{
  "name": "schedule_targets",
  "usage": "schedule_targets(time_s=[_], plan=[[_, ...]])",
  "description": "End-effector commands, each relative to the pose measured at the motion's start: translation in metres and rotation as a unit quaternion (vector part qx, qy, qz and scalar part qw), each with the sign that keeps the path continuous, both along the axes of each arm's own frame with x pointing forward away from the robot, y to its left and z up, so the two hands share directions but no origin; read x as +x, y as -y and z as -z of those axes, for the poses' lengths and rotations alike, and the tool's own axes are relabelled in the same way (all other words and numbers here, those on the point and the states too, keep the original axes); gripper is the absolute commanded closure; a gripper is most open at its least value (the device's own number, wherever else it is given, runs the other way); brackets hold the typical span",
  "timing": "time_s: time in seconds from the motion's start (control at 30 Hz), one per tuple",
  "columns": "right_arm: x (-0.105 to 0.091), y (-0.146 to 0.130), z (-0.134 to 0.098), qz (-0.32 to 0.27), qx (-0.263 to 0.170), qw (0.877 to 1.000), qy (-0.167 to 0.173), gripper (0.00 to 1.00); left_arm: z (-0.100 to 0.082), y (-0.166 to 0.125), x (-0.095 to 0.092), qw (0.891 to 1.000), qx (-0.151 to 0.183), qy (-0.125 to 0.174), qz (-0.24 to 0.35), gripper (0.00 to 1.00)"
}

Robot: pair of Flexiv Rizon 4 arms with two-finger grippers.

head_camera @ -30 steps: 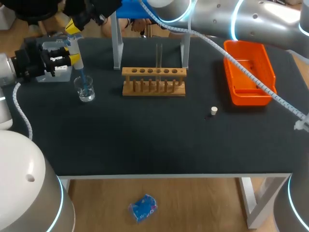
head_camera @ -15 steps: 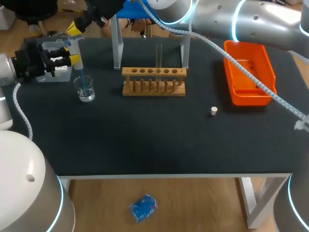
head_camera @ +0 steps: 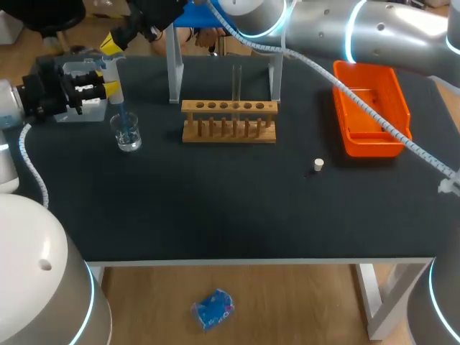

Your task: Invert the test tube, pick up the pipette, mount the tip to pipette, aspirate from beaker and dispense into the tube, eject the tip, return the pipette, and cap with the stopper.

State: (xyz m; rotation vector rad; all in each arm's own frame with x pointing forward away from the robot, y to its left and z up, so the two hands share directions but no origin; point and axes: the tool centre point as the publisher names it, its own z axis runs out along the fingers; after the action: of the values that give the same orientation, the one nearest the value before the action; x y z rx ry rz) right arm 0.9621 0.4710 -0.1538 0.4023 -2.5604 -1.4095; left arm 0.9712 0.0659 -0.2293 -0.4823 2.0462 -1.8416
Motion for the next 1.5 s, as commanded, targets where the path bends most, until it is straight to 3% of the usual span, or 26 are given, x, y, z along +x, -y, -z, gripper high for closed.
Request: schedule_targets(time_s=[0.03, 1.5], plan=[[0.001, 0.000, 0.006, -0.002, -0.001, 1.000, -0.001, 1.00, -0.005, -0.001, 0.001, 1.000, -0.001, 0.001, 0.000, 1.00], [0.005, 0.000, -0.031, -0.005, 0.016, 0.999, 0.043, 1.00, -0.005, -0.001, 0.001, 1.000, -0.001, 0.001, 0.000, 1.00]])
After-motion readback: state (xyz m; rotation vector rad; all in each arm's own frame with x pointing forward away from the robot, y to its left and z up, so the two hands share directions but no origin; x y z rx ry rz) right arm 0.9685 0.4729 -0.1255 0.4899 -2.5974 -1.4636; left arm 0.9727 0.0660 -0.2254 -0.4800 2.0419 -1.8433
